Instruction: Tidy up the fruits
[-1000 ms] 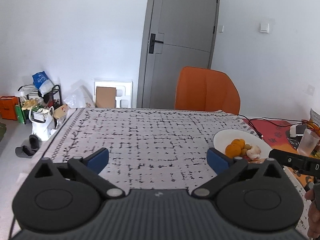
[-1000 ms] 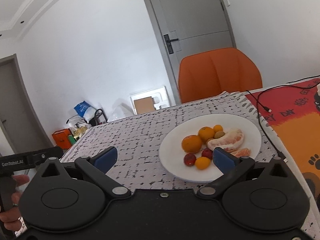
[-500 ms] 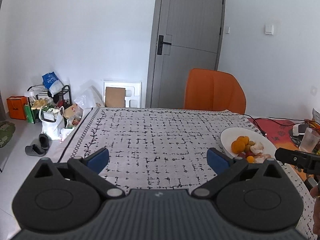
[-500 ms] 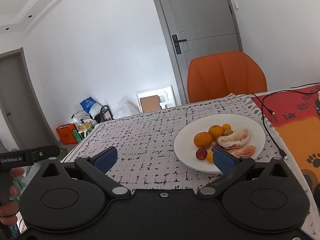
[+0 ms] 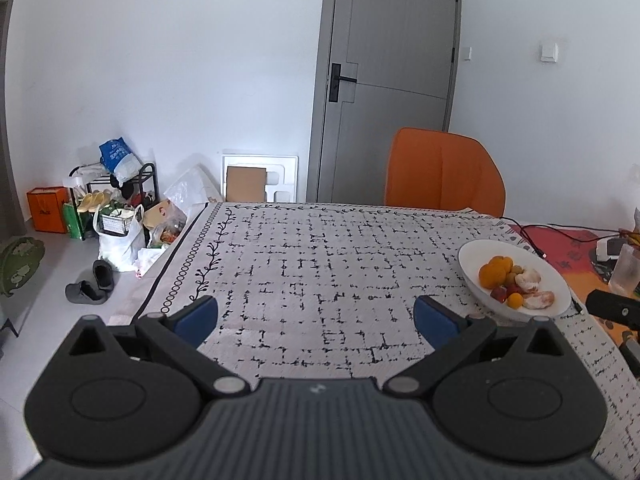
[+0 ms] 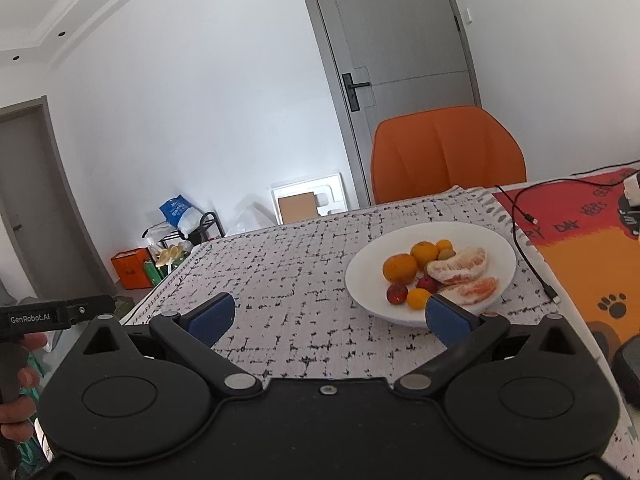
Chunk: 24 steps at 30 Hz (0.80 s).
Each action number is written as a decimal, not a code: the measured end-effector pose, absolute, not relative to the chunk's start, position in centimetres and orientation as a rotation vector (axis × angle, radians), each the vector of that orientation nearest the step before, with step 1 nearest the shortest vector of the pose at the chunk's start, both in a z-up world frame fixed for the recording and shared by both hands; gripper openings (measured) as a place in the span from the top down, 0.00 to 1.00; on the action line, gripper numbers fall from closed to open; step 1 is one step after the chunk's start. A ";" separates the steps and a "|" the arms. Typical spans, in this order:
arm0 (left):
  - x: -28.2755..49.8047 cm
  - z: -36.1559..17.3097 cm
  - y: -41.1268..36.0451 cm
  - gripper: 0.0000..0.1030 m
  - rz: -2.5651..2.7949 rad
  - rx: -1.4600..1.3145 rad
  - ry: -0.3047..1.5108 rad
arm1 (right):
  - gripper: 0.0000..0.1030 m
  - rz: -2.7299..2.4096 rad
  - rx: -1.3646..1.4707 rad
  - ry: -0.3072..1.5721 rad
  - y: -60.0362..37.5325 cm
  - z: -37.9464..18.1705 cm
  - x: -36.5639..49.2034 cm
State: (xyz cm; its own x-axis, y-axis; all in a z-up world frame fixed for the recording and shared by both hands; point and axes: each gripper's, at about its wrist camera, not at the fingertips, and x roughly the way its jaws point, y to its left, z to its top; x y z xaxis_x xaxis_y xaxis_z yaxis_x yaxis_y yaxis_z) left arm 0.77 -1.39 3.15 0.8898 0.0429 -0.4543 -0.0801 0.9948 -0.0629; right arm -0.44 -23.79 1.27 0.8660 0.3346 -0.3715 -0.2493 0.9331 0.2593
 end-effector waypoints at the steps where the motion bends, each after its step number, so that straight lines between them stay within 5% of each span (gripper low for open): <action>1: 0.7 2.9 -1.4 0.00 0.061 -0.075 0.469 | 0.00 0.307 0.208 0.426 -23.9 1.1 -0.5; 24: -0.4 1.3 -0.8 0.00 0.064 -0.066 0.506 | 0.00 0.334 0.195 0.462 -23.3 -0.5 -2.0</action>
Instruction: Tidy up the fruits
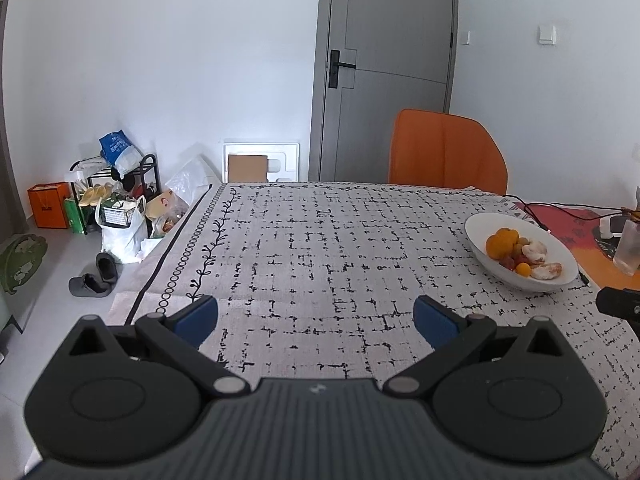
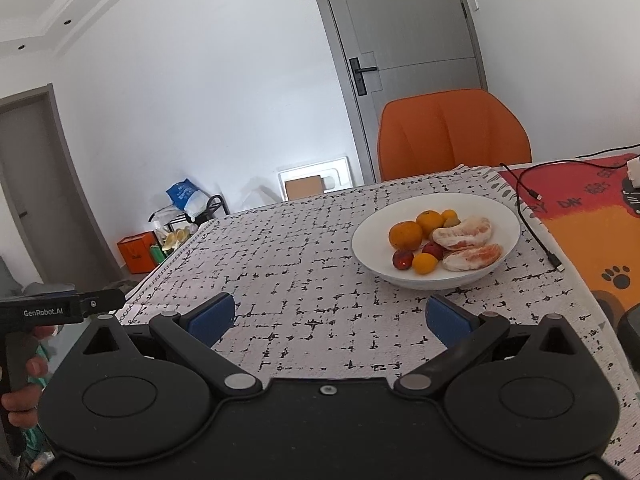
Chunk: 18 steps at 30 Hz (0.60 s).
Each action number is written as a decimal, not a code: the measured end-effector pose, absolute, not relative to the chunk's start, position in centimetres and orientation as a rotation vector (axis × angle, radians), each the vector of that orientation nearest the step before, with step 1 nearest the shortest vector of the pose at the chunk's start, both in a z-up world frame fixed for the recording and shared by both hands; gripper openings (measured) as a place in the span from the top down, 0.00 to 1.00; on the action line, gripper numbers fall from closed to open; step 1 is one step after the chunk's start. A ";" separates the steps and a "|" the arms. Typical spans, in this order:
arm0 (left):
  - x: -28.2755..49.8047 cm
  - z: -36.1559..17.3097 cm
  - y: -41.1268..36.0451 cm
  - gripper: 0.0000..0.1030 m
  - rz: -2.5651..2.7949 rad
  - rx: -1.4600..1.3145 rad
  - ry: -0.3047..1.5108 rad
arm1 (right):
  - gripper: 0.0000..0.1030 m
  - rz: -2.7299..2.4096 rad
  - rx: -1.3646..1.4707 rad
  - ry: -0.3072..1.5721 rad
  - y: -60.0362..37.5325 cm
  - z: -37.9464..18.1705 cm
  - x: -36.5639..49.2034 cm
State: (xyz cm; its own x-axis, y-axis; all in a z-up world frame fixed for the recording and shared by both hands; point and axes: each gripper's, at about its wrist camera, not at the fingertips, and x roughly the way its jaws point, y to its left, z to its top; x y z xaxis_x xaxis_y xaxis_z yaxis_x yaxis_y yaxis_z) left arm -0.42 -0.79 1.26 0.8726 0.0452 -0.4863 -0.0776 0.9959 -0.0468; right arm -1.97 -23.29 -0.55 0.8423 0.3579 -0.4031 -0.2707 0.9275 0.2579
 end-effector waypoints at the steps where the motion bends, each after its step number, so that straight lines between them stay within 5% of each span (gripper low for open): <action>1: -0.5 1.3 -0.8 0.00 0.064 -0.065 0.505 | 0.00 0.334 0.193 0.462 -23.3 -0.6 -2.0; 18: -1.2 1.8 -0.9 0.00 0.054 -0.059 0.491 | 0.00 0.329 0.178 0.452 -23.1 -0.5 -2.4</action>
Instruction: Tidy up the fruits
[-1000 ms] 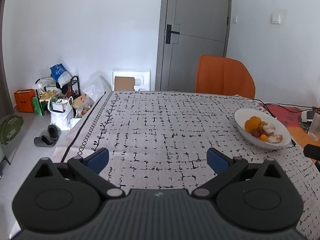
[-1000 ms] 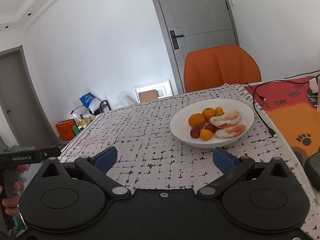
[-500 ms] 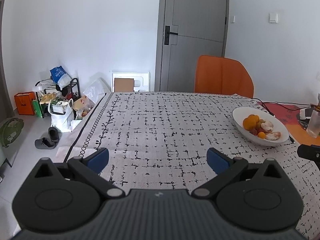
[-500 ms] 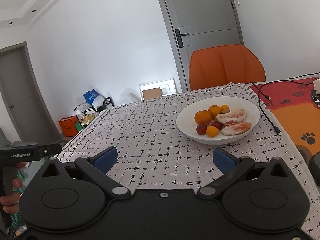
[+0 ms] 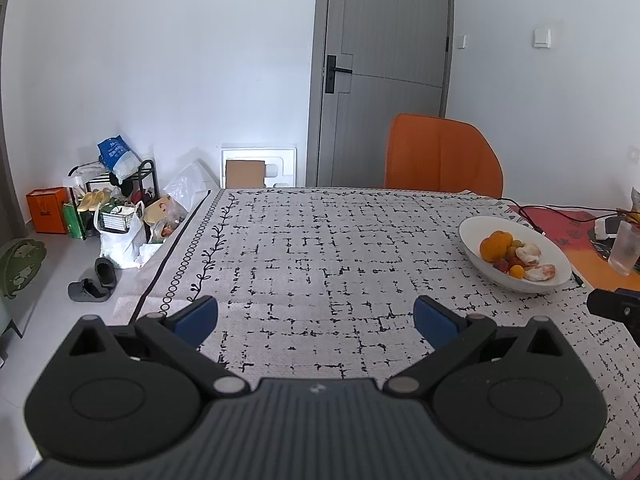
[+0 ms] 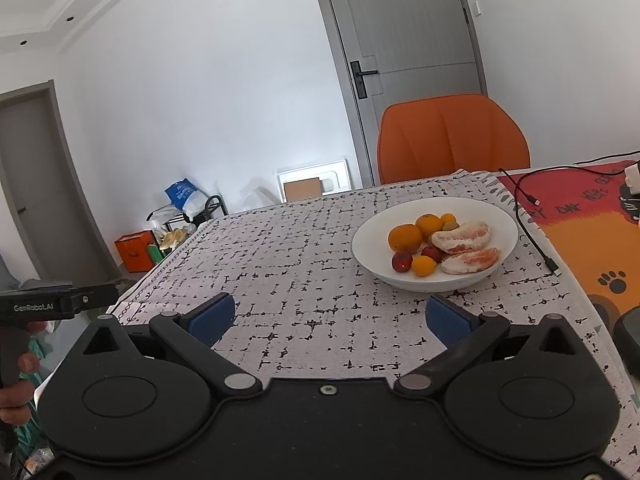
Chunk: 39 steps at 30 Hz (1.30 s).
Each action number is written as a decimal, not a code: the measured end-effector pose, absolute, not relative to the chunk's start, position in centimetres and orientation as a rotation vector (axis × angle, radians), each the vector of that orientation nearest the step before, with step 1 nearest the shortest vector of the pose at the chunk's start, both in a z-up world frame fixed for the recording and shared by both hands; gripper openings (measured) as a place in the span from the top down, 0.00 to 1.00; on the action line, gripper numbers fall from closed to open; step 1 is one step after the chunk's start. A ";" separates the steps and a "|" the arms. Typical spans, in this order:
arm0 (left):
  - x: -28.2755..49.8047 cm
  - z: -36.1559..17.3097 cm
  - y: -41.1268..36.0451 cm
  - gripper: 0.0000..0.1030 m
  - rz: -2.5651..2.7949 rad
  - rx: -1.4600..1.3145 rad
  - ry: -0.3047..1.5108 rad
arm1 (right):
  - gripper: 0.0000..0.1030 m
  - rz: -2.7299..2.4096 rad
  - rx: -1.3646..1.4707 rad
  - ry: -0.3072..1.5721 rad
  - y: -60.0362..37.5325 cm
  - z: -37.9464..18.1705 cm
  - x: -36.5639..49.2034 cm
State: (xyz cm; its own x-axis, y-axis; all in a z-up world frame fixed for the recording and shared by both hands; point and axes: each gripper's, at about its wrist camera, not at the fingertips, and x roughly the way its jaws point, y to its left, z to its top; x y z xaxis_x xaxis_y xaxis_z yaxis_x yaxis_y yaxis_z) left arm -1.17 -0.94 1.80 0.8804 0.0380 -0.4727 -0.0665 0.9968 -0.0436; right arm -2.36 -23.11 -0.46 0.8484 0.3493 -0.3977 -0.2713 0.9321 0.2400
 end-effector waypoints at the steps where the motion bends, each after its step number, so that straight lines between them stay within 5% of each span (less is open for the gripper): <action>1: -1.2 1.8 -0.9 0.00 0.053 -0.059 0.491 | 0.00 0.328 0.177 0.452 -23.1 -0.5 -2.4; 39: -1.6 2.0 -0.7 0.00 0.042 -0.060 0.488 | 0.00 0.329 0.150 0.452 -22.5 -0.4 -2.5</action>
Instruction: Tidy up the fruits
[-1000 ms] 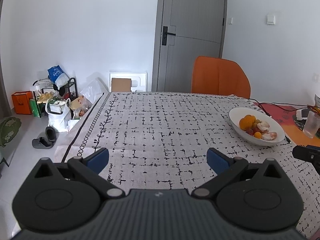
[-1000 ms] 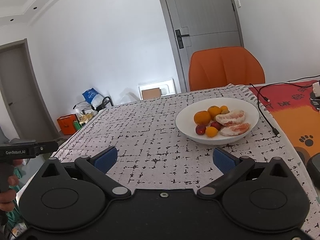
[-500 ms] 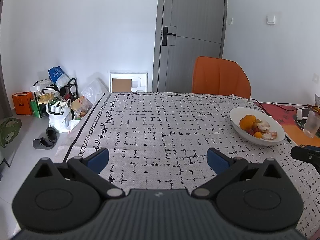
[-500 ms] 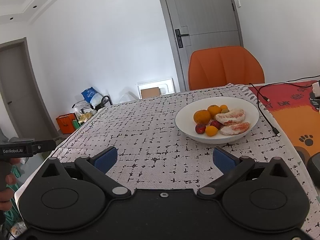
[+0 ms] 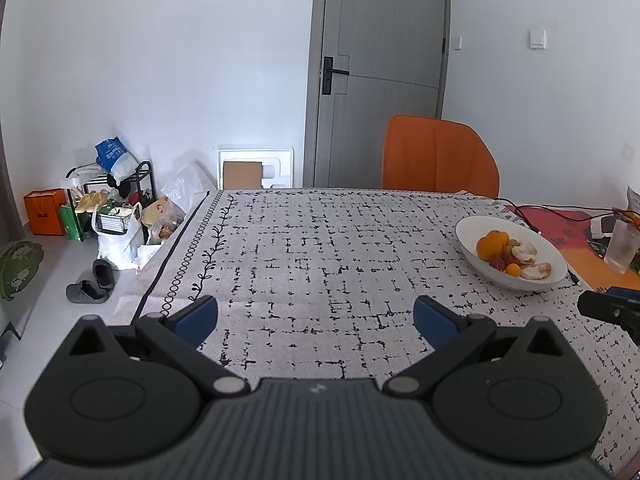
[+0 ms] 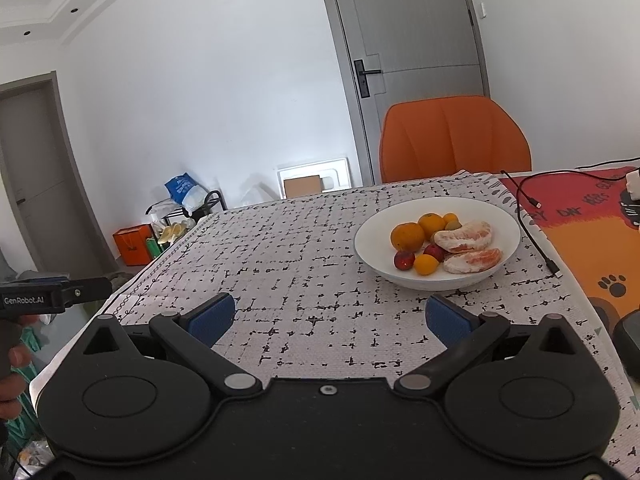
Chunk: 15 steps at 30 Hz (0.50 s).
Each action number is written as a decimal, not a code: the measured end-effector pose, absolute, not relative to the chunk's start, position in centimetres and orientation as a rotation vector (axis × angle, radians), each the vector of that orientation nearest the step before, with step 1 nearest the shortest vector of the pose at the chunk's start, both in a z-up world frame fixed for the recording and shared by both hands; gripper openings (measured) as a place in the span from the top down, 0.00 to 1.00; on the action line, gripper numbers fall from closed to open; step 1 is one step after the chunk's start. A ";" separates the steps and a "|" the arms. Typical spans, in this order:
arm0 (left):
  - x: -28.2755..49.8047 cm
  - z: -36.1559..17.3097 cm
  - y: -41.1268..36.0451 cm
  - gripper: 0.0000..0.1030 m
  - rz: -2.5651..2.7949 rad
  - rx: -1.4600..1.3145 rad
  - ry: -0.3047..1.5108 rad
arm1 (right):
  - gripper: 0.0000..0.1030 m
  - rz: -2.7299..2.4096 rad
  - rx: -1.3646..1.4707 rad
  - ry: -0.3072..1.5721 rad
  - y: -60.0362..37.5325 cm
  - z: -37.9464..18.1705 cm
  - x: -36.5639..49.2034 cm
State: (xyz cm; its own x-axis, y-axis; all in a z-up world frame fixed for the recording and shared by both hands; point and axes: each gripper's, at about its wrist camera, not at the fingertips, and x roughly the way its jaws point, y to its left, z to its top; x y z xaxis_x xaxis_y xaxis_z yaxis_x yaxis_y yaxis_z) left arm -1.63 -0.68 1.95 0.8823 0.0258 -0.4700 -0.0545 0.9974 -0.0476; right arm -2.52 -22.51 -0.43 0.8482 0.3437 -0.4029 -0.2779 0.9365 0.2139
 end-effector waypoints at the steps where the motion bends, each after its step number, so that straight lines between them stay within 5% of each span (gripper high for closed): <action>1: -1.7 2.0 -0.6 0.00 0.043 -0.062 0.489 | 0.00 0.329 0.148 0.450 -22.5 -0.4 -2.6; 15: -1.3 1.7 -0.3 0.00 0.044 -0.066 0.498 | 0.00 0.319 0.155 0.453 -22.8 -0.5 -2.3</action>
